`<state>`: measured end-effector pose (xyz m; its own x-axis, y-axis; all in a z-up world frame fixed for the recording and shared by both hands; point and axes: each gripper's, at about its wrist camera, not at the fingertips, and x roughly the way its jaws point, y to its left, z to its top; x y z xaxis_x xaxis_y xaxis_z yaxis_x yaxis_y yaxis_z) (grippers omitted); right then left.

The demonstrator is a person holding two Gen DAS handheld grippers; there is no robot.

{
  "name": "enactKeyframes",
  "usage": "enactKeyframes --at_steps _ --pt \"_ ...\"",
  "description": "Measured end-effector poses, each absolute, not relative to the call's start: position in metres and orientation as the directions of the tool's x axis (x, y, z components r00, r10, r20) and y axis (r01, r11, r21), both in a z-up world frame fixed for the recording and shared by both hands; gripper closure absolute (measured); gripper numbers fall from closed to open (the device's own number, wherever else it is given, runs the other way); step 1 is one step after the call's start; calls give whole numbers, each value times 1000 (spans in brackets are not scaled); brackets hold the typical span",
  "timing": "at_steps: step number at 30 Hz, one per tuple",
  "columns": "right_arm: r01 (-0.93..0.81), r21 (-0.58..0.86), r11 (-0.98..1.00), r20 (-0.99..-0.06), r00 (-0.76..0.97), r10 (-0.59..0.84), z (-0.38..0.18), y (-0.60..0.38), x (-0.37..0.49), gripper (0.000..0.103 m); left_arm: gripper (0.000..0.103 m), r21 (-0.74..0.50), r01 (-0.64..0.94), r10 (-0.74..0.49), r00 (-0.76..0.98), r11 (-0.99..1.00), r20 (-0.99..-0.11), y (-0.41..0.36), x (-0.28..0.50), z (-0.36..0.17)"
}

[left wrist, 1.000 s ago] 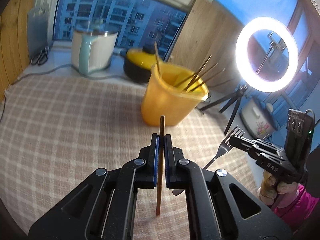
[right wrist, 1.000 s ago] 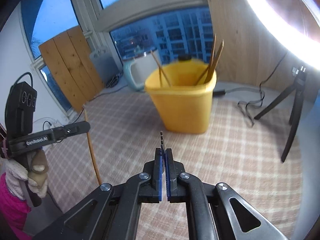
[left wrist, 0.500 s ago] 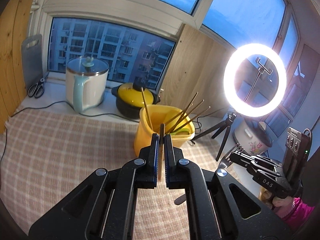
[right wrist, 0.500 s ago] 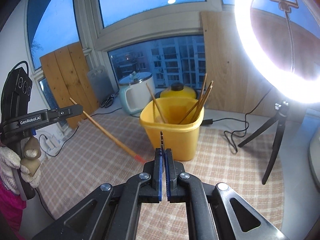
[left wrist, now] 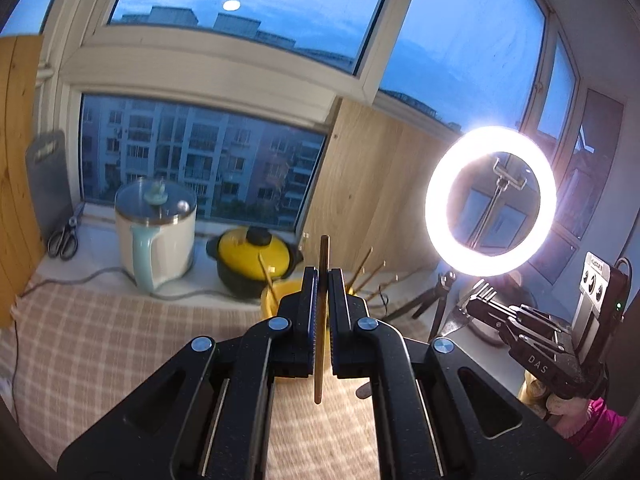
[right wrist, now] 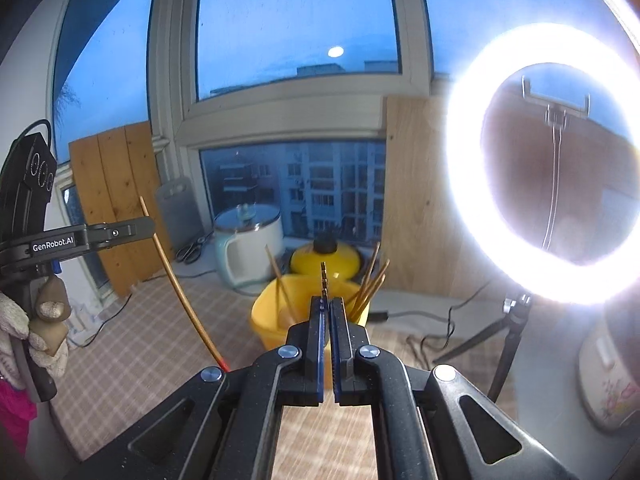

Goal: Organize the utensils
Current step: 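Lift the chopstick with the left gripper while the right gripper carries the fork to the bucket, then lower the chopstick and fork into the yellow bucket and open both grippers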

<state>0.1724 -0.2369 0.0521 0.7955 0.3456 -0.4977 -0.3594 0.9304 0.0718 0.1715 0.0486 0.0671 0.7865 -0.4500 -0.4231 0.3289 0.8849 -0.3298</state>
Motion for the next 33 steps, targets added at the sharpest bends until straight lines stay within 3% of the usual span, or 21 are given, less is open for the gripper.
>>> enactKeyframes --at_steps 15,33 --pt "-307 16 952 -420 862 285 75 -232 191 103 100 -288 331 -424 823 899 -378 33 227 92" --pt "-267 -118 956 -398 895 201 59 -196 232 103 100 -296 282 -397 786 913 -474 31 261 45"
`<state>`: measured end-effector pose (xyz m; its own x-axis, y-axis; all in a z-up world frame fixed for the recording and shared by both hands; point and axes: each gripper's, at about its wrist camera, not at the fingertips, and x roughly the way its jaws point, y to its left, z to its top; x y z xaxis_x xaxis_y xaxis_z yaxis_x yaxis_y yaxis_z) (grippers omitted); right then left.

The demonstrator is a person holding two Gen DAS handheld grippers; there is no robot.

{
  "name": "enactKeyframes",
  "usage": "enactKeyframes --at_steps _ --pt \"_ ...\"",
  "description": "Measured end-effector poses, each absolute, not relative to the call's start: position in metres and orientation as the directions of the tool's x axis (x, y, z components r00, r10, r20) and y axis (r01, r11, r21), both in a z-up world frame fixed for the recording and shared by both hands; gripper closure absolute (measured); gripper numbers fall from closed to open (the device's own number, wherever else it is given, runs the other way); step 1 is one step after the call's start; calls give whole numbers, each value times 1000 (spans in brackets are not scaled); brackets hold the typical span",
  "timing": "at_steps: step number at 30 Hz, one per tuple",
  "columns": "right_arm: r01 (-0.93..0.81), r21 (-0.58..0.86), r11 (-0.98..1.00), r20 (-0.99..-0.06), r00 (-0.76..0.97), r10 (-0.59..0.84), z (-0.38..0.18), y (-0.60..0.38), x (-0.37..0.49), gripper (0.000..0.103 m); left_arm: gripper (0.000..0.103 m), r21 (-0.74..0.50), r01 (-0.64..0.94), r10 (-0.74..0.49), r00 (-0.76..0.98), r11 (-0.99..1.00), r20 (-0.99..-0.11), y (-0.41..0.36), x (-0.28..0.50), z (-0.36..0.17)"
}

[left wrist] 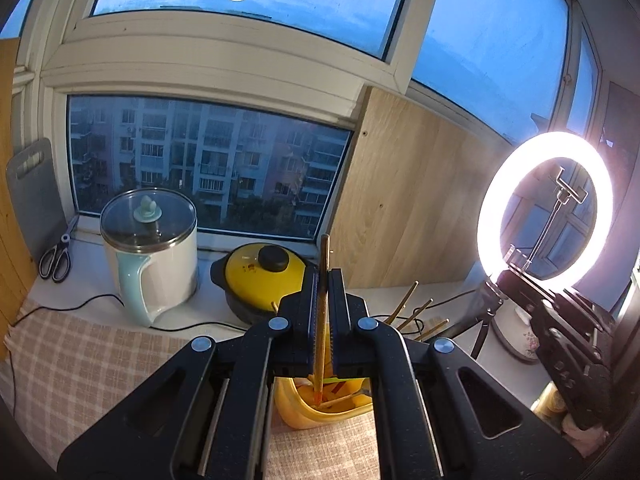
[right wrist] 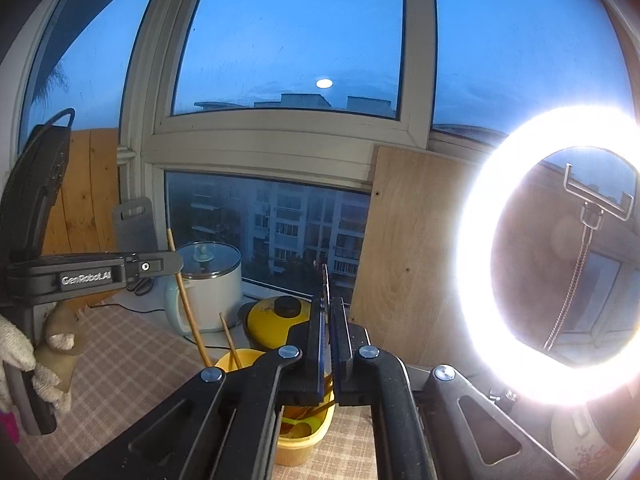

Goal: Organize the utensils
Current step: 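Lower the chopstick and fork into the yellow bucket and open both grippers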

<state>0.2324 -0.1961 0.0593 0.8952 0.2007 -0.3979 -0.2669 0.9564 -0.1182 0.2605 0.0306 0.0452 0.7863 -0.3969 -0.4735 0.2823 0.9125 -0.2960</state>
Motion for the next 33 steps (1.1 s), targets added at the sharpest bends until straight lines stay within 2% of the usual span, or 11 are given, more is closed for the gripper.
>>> enactKeyframes --at_steps 9,21,33 --pt "-297 -175 939 -464 866 188 31 -178 261 103 101 -292 275 -389 787 916 -479 30 255 41" --pt "-346 -49 937 -602 758 249 -3 -177 299 103 101 -246 267 -357 798 932 -485 27 235 33" --pt "-358 35 933 -660 693 290 -20 -180 308 101 100 -252 266 -361 779 931 -513 25 227 20"
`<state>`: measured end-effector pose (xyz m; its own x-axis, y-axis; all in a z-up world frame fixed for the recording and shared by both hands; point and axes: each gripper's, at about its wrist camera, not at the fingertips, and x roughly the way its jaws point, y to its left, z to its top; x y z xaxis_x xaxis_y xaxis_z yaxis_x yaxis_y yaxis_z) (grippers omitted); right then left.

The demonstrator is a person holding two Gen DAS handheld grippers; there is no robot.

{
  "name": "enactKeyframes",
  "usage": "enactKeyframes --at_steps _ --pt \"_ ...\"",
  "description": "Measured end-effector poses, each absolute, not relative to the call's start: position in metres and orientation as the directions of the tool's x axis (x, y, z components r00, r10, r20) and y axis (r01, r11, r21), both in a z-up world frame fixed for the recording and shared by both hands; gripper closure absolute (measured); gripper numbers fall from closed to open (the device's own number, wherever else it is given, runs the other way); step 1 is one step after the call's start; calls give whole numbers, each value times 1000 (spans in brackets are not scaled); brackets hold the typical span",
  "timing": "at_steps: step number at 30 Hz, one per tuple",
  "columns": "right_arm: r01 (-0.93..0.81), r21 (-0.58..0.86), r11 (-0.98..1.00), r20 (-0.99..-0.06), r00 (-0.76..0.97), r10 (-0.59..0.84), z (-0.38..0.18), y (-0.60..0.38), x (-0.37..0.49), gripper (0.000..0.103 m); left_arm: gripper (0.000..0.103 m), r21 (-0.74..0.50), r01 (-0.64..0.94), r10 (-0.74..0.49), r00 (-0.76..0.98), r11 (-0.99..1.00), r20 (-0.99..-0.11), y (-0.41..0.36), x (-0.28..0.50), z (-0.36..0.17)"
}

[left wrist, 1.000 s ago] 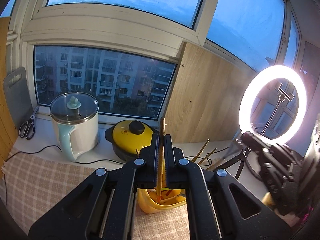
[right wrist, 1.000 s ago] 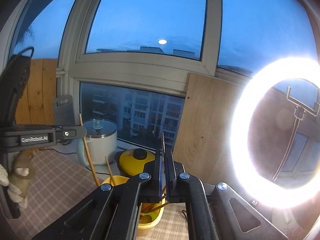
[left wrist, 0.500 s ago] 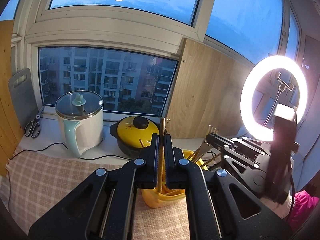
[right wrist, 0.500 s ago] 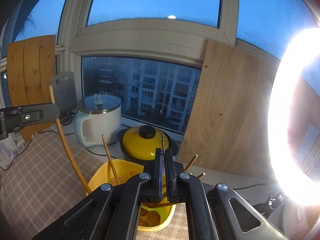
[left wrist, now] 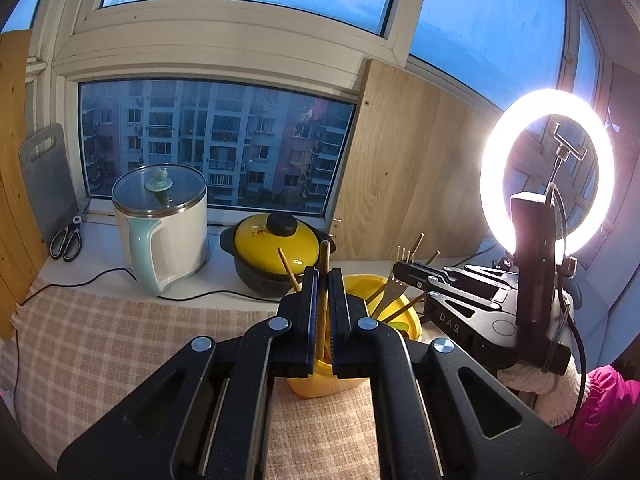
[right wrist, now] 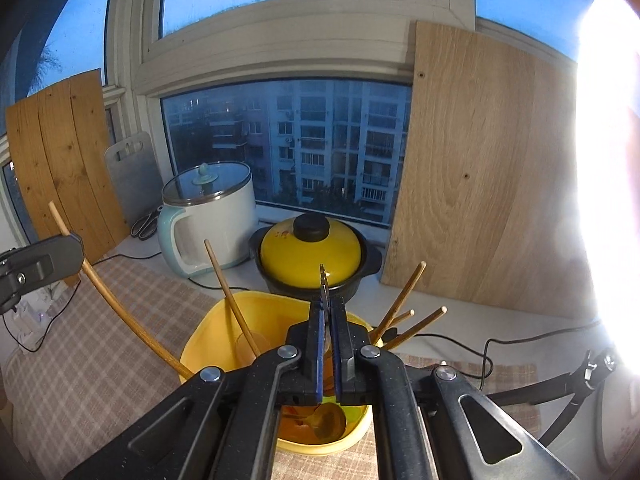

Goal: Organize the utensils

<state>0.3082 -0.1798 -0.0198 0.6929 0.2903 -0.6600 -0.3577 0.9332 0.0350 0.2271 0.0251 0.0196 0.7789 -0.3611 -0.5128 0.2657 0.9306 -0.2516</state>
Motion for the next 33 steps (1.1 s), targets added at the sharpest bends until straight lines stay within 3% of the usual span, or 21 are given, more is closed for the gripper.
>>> enactKeyframes --at_steps 14,27,28,30,33 --pt "-349 72 934 -627 713 315 -7 -190 296 85 100 -246 267 -359 779 932 -514 23 217 22" --pt "-346 96 933 -615 717 328 1 -205 270 81 100 -229 258 -342 789 939 -510 25 199 26" --pt "-345 97 934 -616 716 329 1 -206 269 80 98 -227 257 -340 790 939 -511 24 198 26" --pt "-343 97 934 -617 716 327 1 -208 266 79 82 -226 257 -339 790 940 -511 24 196 27" --pt "-342 94 935 -617 717 325 2 -210 262 77 77 -220 258 -336 796 941 -504 24 191 29"
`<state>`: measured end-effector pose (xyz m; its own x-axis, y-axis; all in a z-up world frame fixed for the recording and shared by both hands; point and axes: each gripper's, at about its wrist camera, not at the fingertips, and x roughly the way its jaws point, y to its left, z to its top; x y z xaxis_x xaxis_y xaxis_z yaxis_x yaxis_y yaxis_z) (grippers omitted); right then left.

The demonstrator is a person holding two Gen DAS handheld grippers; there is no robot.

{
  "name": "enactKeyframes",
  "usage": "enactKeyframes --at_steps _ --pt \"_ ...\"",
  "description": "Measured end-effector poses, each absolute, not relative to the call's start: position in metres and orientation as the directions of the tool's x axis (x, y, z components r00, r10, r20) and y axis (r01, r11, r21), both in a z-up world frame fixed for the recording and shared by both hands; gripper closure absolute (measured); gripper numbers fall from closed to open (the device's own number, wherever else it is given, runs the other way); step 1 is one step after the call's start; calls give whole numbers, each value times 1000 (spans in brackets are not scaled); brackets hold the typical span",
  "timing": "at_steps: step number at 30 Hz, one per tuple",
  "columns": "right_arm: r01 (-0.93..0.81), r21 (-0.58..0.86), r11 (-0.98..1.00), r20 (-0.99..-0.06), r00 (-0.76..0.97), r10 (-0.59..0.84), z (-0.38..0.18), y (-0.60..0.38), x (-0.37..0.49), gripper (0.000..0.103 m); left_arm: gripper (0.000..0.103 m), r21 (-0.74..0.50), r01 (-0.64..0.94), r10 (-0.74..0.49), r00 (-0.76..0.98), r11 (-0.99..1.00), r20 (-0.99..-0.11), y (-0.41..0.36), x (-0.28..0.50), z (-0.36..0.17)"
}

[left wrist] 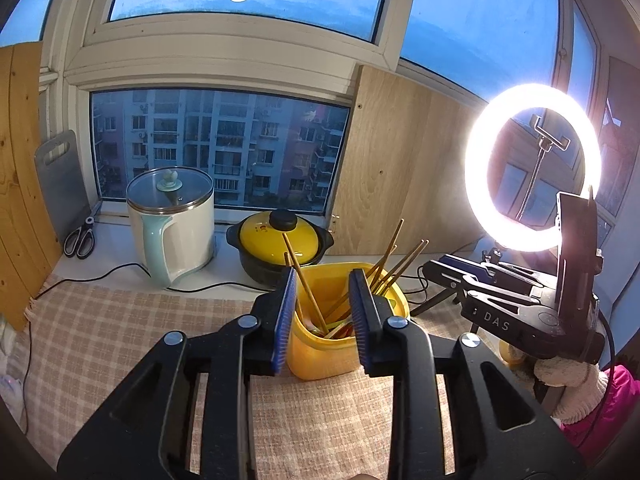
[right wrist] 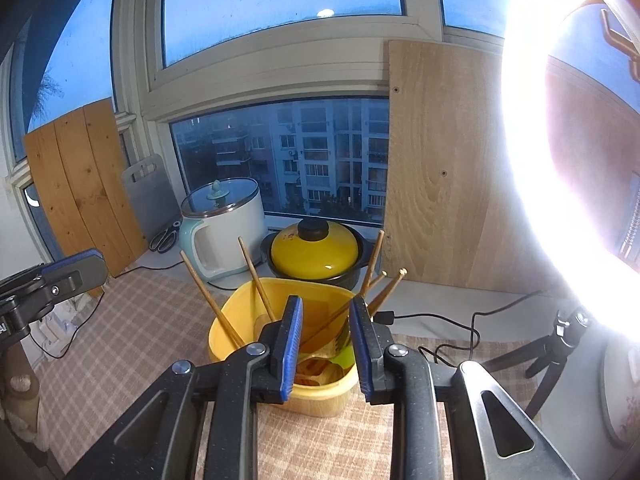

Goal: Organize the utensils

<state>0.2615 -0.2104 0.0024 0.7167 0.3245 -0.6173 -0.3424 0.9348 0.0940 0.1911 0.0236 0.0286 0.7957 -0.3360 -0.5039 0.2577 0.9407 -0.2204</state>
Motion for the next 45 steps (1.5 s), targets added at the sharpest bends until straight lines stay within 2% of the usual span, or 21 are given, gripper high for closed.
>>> enactKeyframes --at_steps 4,6,8,11,15,19,21,27,32,41,45 --pt "-336 90 938 -614 723 318 5 -215 254 71 76 -204 253 -323 802 946 -502 24 184 31" --pt "-329 91 940 -608 729 314 6 -219 248 56 65 -197 247 -314 807 949 -501 25 180 32" --pt "-324 94 941 -601 735 313 8 -223 243 51 57 -188 239 -303 813 953 -498 26 175 33" --pt "-317 93 944 -605 735 306 10 -226 233 47 56 -170 234 -289 817 957 -499 26 166 33" --pt "-313 93 945 -600 740 304 13 -230 217 32 36 -151 227 -272 820 962 -504 25 153 32" --pt "-310 85 947 -604 740 297 18 -232 202 22 33 -130 217 -253 821 968 -513 22 139 32" --pt "-305 76 949 -602 745 287 20 -232 195 14 24 -136 211 -252 819 968 -516 22 133 32" --pt "-298 61 953 -585 763 275 29 -235 172 2 19 -107 200 -226 825 974 -518 17 109 33" --pt "-290 50 956 -573 775 265 32 -238 155 0 9 -67 192 -199 831 979 -519 8 91 31" --pt "-258 61 964 -575 781 246 25 -252 130 0 7 -29 177 -164 821 984 -547 -7 68 24" --pt "-231 91 969 -579 779 240 20 -263 121 0 1 -17 166 -149 826 986 -544 -12 60 24"
